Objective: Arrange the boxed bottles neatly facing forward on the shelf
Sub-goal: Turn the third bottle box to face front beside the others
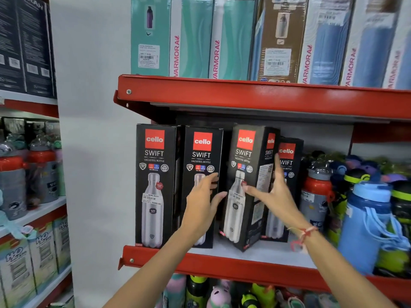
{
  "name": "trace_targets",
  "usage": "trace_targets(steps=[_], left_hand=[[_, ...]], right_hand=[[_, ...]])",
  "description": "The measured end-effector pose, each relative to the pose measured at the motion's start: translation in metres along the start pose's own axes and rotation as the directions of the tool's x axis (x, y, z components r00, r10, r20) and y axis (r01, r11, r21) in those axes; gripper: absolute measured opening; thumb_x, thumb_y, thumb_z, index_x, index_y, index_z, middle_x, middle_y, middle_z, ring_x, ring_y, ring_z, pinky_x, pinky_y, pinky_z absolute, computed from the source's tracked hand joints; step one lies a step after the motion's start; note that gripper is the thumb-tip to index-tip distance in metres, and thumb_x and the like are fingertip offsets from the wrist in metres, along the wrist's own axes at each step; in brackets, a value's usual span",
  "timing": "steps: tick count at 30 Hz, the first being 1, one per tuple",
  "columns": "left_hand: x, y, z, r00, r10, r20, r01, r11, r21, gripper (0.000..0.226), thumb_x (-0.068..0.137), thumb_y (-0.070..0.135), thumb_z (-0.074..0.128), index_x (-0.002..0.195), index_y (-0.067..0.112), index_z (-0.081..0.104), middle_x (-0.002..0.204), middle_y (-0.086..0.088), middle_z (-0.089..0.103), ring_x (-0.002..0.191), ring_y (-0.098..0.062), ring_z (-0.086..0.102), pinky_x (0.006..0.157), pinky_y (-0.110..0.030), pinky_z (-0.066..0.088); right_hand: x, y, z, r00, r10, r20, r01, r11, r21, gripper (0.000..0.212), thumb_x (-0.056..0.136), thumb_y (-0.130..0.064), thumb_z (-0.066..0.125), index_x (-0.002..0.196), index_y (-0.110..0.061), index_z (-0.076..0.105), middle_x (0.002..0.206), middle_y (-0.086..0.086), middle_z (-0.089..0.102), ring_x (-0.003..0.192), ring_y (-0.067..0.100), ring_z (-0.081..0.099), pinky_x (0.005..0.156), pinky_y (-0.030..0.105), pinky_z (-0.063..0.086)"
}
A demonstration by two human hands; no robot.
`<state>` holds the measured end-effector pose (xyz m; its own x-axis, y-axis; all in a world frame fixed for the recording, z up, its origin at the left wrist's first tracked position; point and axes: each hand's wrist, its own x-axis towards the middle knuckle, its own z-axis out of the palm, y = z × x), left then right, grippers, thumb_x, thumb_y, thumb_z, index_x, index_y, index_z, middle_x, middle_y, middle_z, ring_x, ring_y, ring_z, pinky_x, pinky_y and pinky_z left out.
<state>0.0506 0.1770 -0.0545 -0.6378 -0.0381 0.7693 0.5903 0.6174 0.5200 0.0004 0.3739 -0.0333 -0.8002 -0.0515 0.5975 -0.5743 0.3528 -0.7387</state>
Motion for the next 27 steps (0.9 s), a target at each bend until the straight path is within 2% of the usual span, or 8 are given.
trace_targets(steps=[2,6,11,16,19,21,24,27], left_hand=[[0.005,0.009,0.006,0.993,-0.085,0.081,0.092,0.993,-0.08,0.066,0.086,0.027,0.07,0.142,0.013,0.039,0.137,-0.005,0.056,0.121,-0.016,0.056,0.103,-0.036,0.047],[0.011,0.025,0.021,0.937,-0.135,0.323,0.204,0.96,-0.19,0.094,0.076,0.025,0.08,0.15,0.021,0.022,0.137,-0.001,0.057,0.124,-0.013,0.053,0.106,-0.036,0.043],[0.002,0.029,0.036,0.954,-0.21,0.216,0.241,0.961,-0.131,0.105,0.074,0.018,0.082,0.152,0.02,0.012,0.131,-0.002,0.061,0.117,-0.015,0.056,0.097,-0.025,0.044],[-0.002,0.02,0.048,0.947,-0.261,0.19,0.269,0.963,-0.017,0.107,0.078,0.016,0.079,0.154,0.019,0.003,0.101,-0.005,0.069,0.08,-0.014,0.061,0.069,-0.014,0.041],[-0.006,0.015,0.053,0.938,-0.287,0.195,0.293,0.956,0.003,0.106,0.079,0.016,0.077,0.154,0.018,0.002,0.097,-0.01,0.071,0.075,-0.014,0.062,0.064,-0.011,0.042],[-0.009,0.013,0.056,0.942,-0.291,0.166,0.293,0.956,0.008,0.106,0.08,0.016,0.077,0.154,0.02,0.001,0.094,-0.012,0.071,0.072,-0.012,0.059,0.069,-0.009,0.046],[-0.012,0.016,0.059,0.963,-0.253,0.093,0.254,0.967,-0.001,0.106,0.081,0.011,0.076,0.153,0.024,0.0,0.128,-0.014,0.061,0.083,-0.006,0.055,0.086,-0.015,0.044],[-0.013,0.019,0.061,0.992,-0.127,0.014,0.126,0.991,0.044,0.105,0.08,0.004,0.074,0.152,0.029,0.002,0.153,-0.004,0.033,0.099,-0.002,0.05,0.081,-0.008,0.037]], right_hand=[[0.004,-0.002,-0.023,0.995,-0.023,0.102,0.013,0.994,0.104,0.127,0.055,-0.056,0.087,0.147,-0.055,-0.001,0.155,-0.014,0.034,0.139,0.009,0.037,0.116,0.048,0.029],[0.008,-0.004,-0.041,0.97,-0.065,0.235,0.01,0.974,0.227,0.118,0.057,-0.038,0.093,0.142,-0.064,0.015,0.14,-0.011,0.051,0.126,0.005,0.053,0.107,0.041,0.043],[0.013,0.002,-0.039,0.912,-0.078,0.403,-0.023,0.97,0.241,0.115,0.067,-0.028,0.088,0.144,-0.062,0.01,0.153,-0.009,0.037,0.136,0.01,0.044,0.106,0.039,0.045],[0.015,0.014,-0.032,0.879,0.001,0.478,-0.104,0.977,0.188,0.113,0.075,-0.023,0.08,0.146,-0.058,0.0,0.152,-0.02,0.031,0.123,0.004,0.054,0.075,0.03,0.059],[0.015,0.024,-0.026,0.877,0.001,0.481,-0.103,0.977,0.187,0.112,0.078,-0.02,0.077,0.148,-0.055,-0.004,0.147,-0.025,0.03,0.12,-0.009,0.05,0.081,0.026,0.057],[0.014,0.03,-0.023,0.879,-0.024,0.477,-0.071,0.981,0.179,0.108,0.084,-0.015,0.073,0.149,-0.052,-0.004,0.14,-0.033,0.032,0.117,-0.018,0.049,0.083,0.016,0.052],[0.012,0.032,-0.021,0.912,-0.044,0.407,-0.035,0.982,0.186,0.094,0.085,-0.023,0.071,0.149,-0.048,0.007,0.132,-0.033,0.041,0.119,-0.016,0.049,0.095,0.016,0.047],[0.011,0.028,-0.025,0.974,-0.032,0.225,-0.015,0.979,0.206,0.059,0.085,-0.045,0.063,0.139,-0.048,0.038,0.125,-0.024,0.059,0.11,-0.005,0.061,0.096,0.03,0.052]])
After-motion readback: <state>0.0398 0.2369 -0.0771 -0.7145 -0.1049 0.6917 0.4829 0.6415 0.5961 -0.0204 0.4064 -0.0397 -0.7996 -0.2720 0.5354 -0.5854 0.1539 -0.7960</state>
